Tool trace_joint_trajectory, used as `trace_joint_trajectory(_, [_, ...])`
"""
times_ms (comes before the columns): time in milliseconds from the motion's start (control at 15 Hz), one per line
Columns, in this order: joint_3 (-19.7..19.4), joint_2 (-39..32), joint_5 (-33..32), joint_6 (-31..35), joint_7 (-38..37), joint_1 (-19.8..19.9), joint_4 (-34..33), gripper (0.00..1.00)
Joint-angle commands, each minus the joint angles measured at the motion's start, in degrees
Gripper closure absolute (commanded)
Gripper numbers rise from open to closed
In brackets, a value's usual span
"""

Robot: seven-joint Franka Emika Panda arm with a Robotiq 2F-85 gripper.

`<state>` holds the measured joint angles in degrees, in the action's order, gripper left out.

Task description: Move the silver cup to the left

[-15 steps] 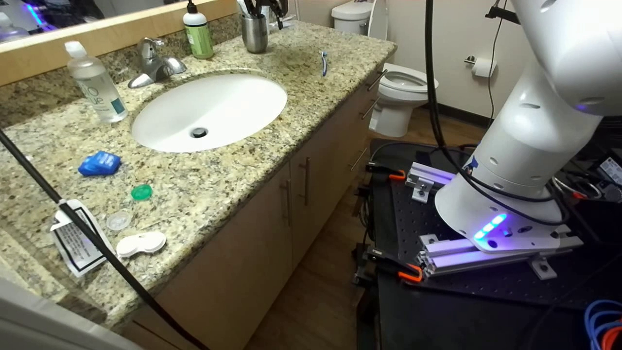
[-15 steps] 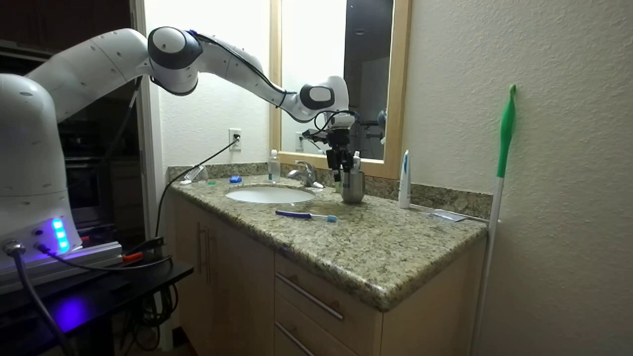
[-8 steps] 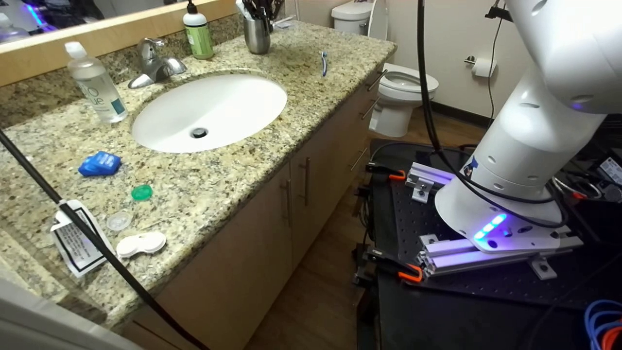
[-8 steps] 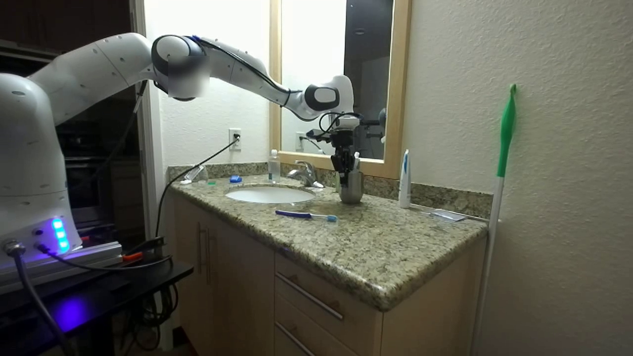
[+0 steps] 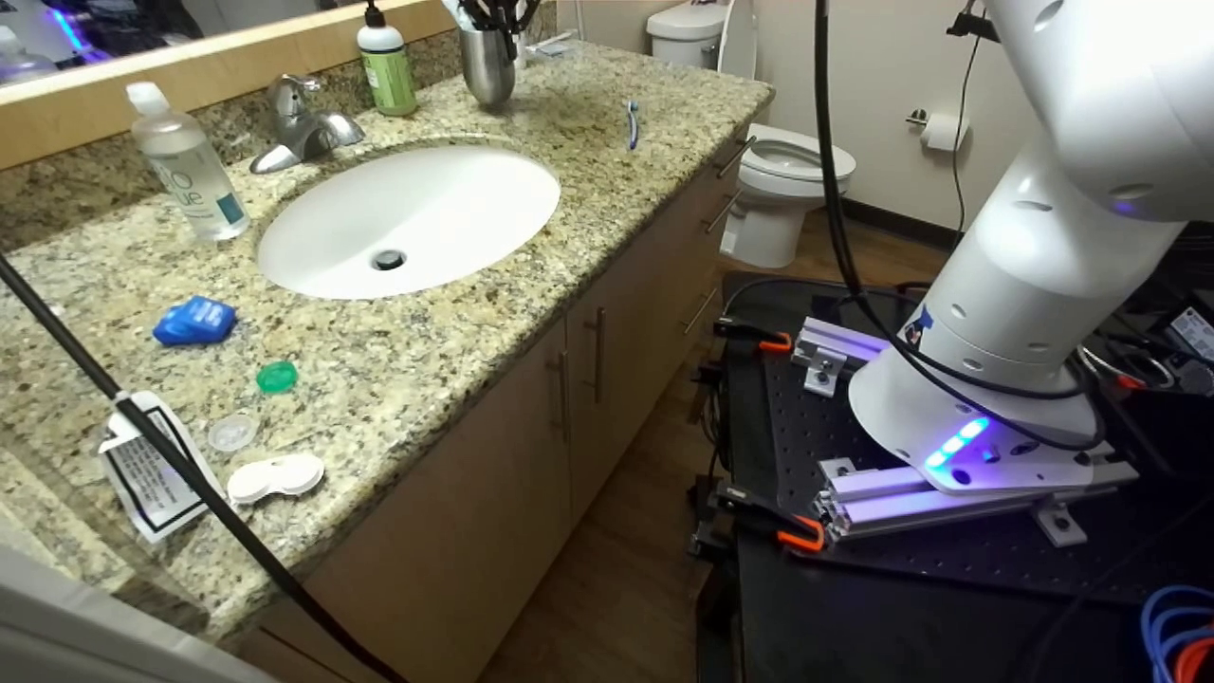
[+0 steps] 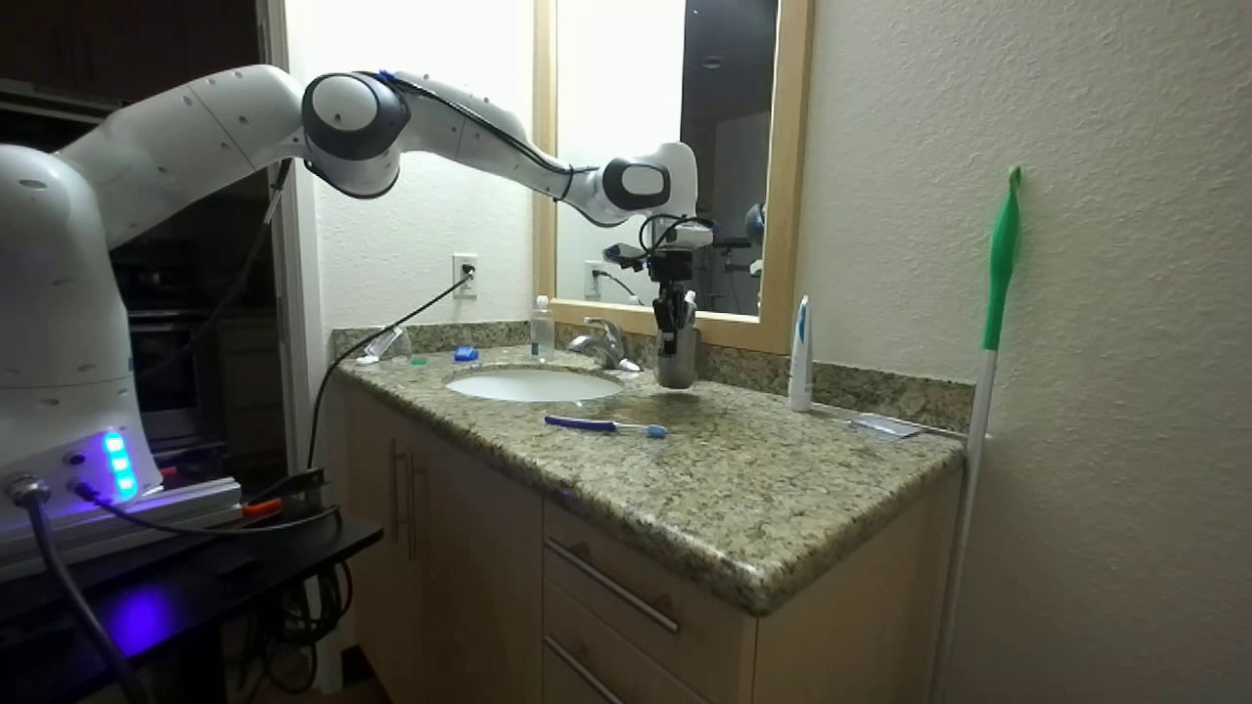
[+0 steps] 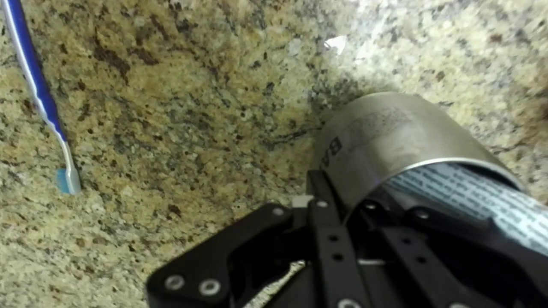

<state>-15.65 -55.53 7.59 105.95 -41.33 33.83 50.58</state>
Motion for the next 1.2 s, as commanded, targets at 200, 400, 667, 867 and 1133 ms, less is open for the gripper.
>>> trace_joint_trajectory(200, [0.92, 17.34, -3.22, 2.36, 18.55, -4.83, 17.65, 0.98])
trace_joint_trajectory(400, [0.98, 23.36, -4.68, 3.16, 27.00, -6.57, 24.84, 0.98])
trace_joint_trajectory(667, [0.44, 22.71, -3.73, 1.79, 29.93, -7.09, 23.16, 0.93])
trace_joint_trajectory(867, [-0.05, 22.99, -3.43, -0.59, 31.08, -7.64, 23.60, 0.98])
trace_joint_trajectory(1133, [2.57, 32.03, -8.67, 6.71, 36.74, -13.69, 40.18, 0.98])
